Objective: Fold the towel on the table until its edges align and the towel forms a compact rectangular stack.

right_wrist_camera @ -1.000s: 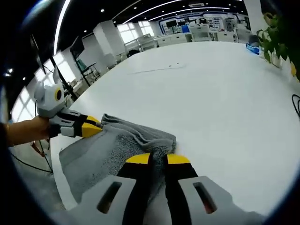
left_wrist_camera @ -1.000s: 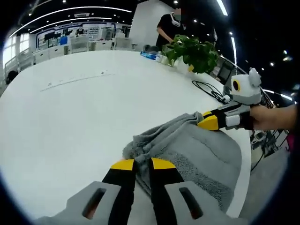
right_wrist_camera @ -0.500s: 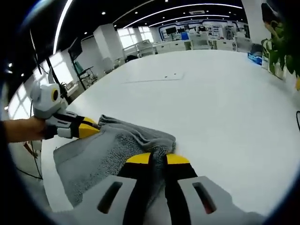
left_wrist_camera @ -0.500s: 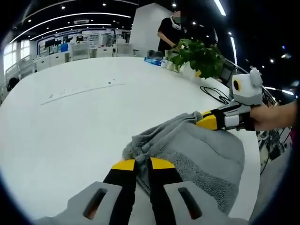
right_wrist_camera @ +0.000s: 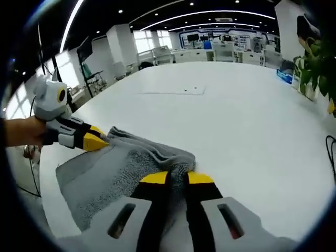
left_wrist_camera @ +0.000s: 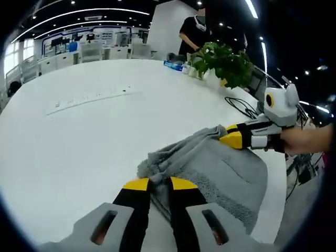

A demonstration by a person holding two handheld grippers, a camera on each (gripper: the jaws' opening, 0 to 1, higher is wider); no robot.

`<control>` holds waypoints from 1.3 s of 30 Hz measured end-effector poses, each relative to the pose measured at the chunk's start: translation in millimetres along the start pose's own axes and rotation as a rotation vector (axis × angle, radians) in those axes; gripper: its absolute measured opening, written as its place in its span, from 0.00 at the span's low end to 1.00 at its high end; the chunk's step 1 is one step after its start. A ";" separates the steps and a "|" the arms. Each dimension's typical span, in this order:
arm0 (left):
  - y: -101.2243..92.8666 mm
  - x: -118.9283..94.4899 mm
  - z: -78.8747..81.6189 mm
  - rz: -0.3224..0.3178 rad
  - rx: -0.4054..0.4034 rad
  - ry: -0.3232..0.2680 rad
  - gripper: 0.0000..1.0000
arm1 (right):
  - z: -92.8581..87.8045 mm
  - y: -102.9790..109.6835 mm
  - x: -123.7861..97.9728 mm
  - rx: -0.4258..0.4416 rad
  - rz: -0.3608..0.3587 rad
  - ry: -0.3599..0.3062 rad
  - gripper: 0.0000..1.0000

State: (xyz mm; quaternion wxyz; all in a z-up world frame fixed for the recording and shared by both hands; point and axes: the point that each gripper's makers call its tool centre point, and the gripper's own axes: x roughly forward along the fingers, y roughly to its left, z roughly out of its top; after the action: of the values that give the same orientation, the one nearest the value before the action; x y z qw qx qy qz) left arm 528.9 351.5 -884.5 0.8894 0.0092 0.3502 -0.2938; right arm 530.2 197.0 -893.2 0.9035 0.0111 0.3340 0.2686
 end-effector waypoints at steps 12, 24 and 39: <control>-21.1 -72.1 23.8 0.012 0.093 -0.181 0.46 | 20.9 12.7 -48.9 -0.099 0.056 -0.129 0.45; -62.0 -140.8 5.2 -0.003 0.160 -0.240 0.72 | 10.9 21.5 -118.0 -0.129 0.086 -0.163 0.59; -92.1 -200.2 -20.5 0.120 0.182 -0.361 0.99 | -18.7 41.1 -182.2 -0.138 0.011 -0.255 0.80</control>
State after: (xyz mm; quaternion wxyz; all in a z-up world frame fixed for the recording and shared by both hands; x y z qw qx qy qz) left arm 351.1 383.2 -756.8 0.9491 0.0575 0.1561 -0.2673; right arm 383.9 139.4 -790.6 0.9357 -0.0152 0.1970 0.2924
